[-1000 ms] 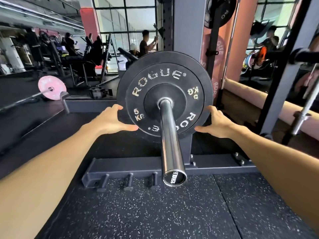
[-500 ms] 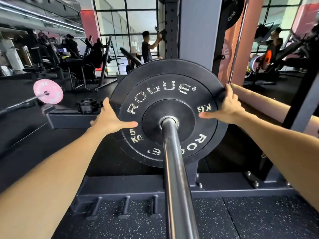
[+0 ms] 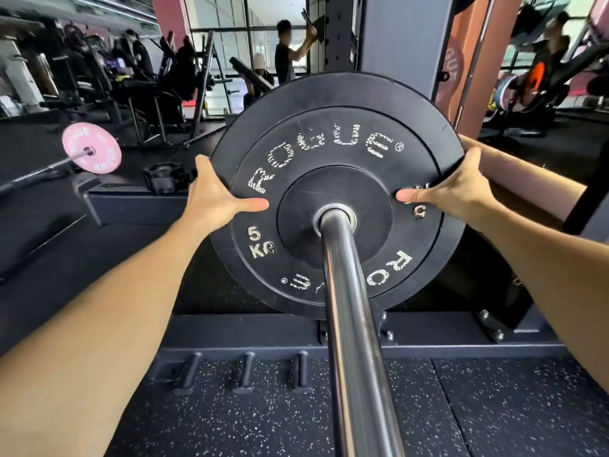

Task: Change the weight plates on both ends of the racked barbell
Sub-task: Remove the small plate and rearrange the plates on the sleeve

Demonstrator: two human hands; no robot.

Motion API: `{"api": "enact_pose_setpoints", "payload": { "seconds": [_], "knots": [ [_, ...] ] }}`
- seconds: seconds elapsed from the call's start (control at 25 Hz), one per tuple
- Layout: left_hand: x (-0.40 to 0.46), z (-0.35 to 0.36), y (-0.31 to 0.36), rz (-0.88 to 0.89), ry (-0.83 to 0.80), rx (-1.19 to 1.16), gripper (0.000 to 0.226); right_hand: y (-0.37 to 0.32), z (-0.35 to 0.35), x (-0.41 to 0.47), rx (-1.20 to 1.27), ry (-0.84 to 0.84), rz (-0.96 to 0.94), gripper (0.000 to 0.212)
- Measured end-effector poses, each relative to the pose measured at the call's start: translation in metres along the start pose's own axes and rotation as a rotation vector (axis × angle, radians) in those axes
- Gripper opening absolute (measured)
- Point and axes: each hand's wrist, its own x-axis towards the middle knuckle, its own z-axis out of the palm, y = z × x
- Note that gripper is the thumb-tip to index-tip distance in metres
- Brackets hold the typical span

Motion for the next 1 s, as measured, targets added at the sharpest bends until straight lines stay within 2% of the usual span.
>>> {"api": "enact_pose_setpoints", "payload": {
  "seconds": [0.12,0.32,0.76,1.0],
  "knots": [
    [-0.02,-0.009,0.006,0.005,-0.004,0.004,0.106,-0.001,-0.01,-0.023,-0.008,0.009,0.001,0.103],
    [-0.072,-0.026,0.01,-0.007,0.004,-0.015,0.107,-0.011,-0.034,-0.07,-0.031,-0.011,-0.026,0.112],
    [-0.185,-0.066,0.013,-0.002,0.019,-0.112,0.119,-0.039,-0.085,-0.175,-0.109,-0.004,-0.078,0.098],
    [-0.237,-0.089,0.021,0.022,0.019,-0.108,0.12,-0.042,-0.108,-0.239,-0.064,0.023,-0.075,0.102]
  ]
}}
